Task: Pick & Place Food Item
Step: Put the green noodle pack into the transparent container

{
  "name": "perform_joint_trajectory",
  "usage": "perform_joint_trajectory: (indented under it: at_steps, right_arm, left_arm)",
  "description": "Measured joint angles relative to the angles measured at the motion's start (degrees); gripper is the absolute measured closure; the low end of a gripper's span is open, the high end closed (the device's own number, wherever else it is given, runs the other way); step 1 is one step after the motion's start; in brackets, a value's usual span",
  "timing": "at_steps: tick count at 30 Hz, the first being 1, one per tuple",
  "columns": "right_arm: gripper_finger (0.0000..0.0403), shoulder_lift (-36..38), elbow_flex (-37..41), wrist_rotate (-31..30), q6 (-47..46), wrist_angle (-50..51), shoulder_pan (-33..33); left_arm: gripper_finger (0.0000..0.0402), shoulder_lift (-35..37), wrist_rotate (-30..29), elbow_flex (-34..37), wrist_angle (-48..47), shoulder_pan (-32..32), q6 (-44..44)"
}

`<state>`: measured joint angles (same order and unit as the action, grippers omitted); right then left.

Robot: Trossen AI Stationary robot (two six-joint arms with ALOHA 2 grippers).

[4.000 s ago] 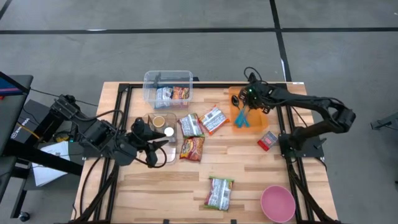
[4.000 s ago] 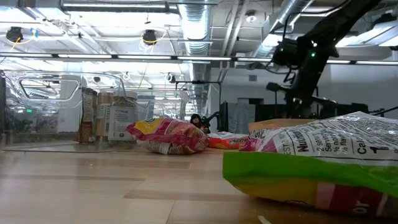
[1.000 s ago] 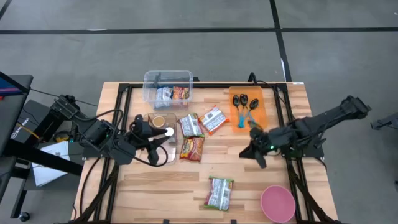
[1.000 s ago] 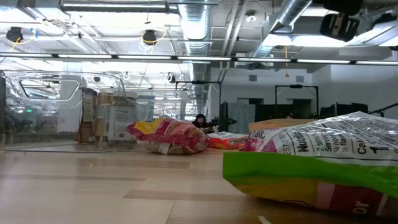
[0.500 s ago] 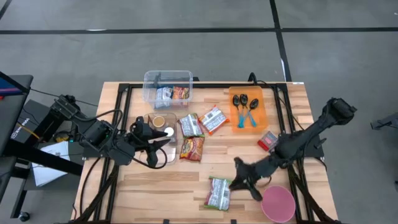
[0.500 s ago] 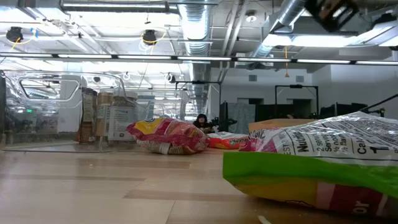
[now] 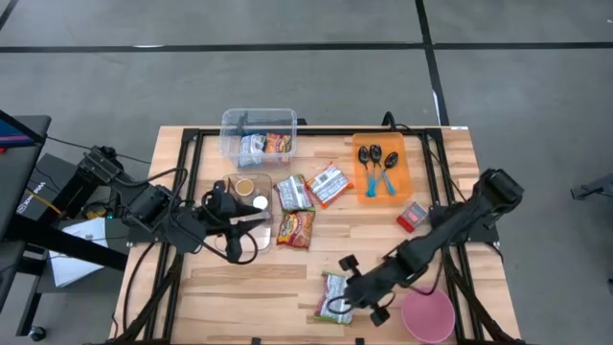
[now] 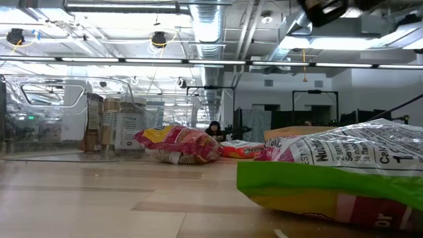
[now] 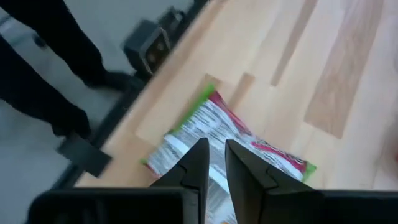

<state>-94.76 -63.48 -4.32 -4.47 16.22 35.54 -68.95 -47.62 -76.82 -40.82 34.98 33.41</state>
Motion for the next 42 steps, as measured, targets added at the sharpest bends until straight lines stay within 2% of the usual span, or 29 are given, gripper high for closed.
perform_joint_trajectory:
  at_steps: [4, 15, 27, 30, 42]
  right_arm:
    - [0.0345, -4.0, -3.6, -0.1, 2.6, 6.2, -1.1]
    - [0.0291, -9.7, -3.7, 0.0, 15.1, 6.0, -0.3]
    - [0.0289, -9.6, -1.9, 0.6, 19.5, 5.0, -1.5]
    - [0.0289, -9.6, -1.9, 2.9, 19.6, 4.7, -1.4]
    - [0.0289, -9.6, -1.9, 2.8, 19.9, 4.0, -2.4]
  left_arm:
    - [0.0289, 0.0, 0.0, 0.0, 0.2, 0.0, -0.2]
    - [0.0289, 0.0, 0.6, 3.5, 2.8, 0.0, -0.2]
    - [0.0289, 0.0, 1.0, 3.7, 3.6, 0.0, -0.2]
    - [0.0289, 0.0, 1.0, 3.7, 3.6, 0.0, -0.2]
    - [0.0289, -0.1, 1.0, 3.7, 3.6, 0.0, -0.2]
